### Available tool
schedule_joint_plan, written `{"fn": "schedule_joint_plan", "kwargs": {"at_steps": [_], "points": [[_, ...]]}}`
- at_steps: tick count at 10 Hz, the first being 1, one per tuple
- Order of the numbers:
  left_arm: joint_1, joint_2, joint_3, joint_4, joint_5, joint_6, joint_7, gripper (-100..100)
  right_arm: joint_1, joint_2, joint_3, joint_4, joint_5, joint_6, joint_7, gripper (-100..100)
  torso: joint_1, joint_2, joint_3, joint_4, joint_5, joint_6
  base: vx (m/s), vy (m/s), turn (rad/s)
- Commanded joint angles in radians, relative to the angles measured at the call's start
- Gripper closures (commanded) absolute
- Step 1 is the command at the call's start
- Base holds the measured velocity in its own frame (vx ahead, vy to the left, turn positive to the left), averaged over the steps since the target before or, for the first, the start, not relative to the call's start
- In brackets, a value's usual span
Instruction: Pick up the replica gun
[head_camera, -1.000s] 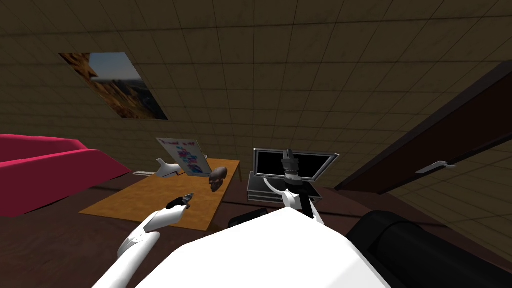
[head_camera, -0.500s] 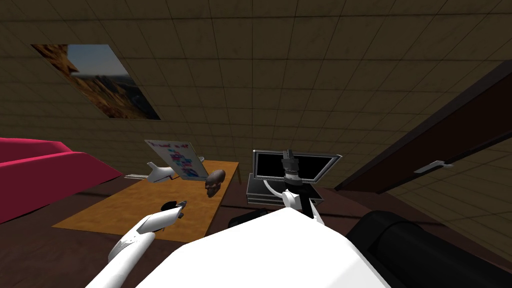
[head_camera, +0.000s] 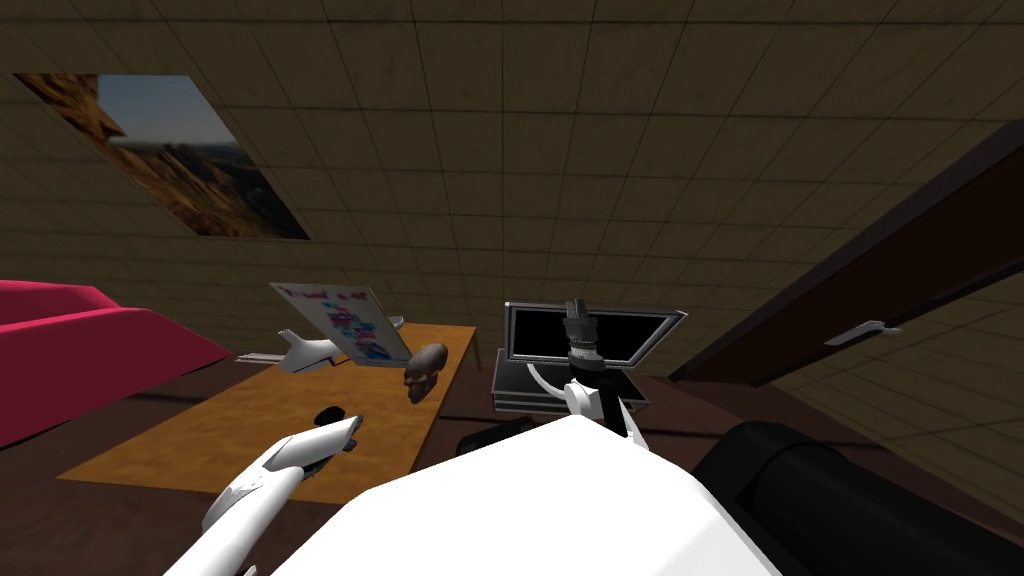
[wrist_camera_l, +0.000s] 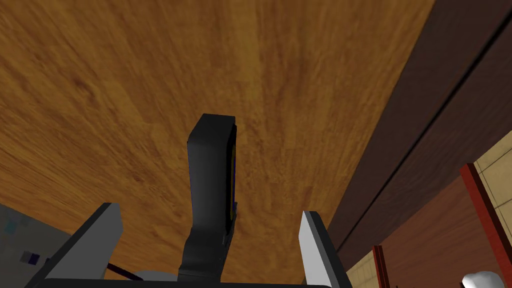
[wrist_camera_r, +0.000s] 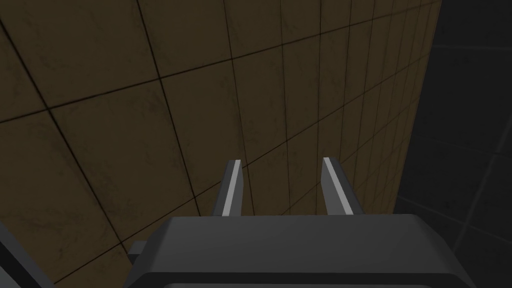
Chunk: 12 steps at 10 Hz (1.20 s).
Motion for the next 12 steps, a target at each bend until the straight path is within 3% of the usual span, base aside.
{"fn": "schedule_joint_plan", "kwargs": {"at_steps": [1, 3, 4, 5, 7, 8, 9, 12], "points": [[-0.017, 0.012, 0.005, 0.034, 0.013, 0.029, -0.016, -100, 0.0, 0.0, 0.0, 0.0, 0.0, 0.0, 0.0, 0, 0.0, 0.0, 0.0, 0.0, 0.0, 0.0, 0.064, -0.009, -0.019], [-0.013, 0.014, 0.007, 0.033, 0.016, 0.03, -0.017, -100, 0.0, 0.0, 0.0, 0.0, 0.0, 0.0, 0.0, 0, 0.0, 0.001, 0.0, 0.0, 0.0, 0.0, 0.038, -0.004, -0.01], [-0.014, 0.015, 0.007, 0.035, 0.017, 0.033, -0.019, 0, 0.0, 0.0, 0.0, 0.0, 0.0, 0.0, 0.0, 0, 0.0, 0.002, 0.001, 0.0, 0.0, 0.0, 0.0, 0.0, 0.0], [-0.008, 0.005, 0.0, 0.056, 0.005, 0.003, -0.002, -100, 0.0, 0.0, 0.0, 0.0, 0.0, 0.0, 0.0, 0, 0.0, 0.004, 0.002, 0.001, 0.0, 0.0, 0.026, 0.035, -0.015], [-0.002, -0.006, -0.007, 0.078, -0.007, -0.026, 0.015, -100, 0.0, 0.0, 0.0, 0.0, 0.0, 0.0, 0.0, 0, 0.004, 0.003, 0.001, 0.0, 0.001, 0.0, 0.039, 0.061, -0.015], [-0.001, -0.004, -0.005, 0.068, -0.004, -0.013, 0.009, -100, 0.0, 0.0, 0.0, 0.0, 0.0, 0.0, 0.0, 0, 0.005, 0.002, 0.001, 0.0, 0.001, 0.0, 0.015, 0.03, -0.006], [-0.001, -0.004, -0.006, 0.07, -0.004, -0.018, 0.011, 100, 0.0, 0.0, 0.0, 0.0, 0.0, 0.0, 0.0, 0, 0.003, 0.003, 0.002, 0.001, 0.001, 0.0, 0.003, 0.006, 0.0], [-0.001, -0.004, -0.006, 0.07, -0.005, -0.017, 0.011, 100, 0.0, 0.0, 0.0, 0.0, 0.0, 0.0, 0.0, 0, 0.001, 0.004, 0.003, 0.001, 0.001, 0.0, 0.0, 0.0, 0.0]]}}
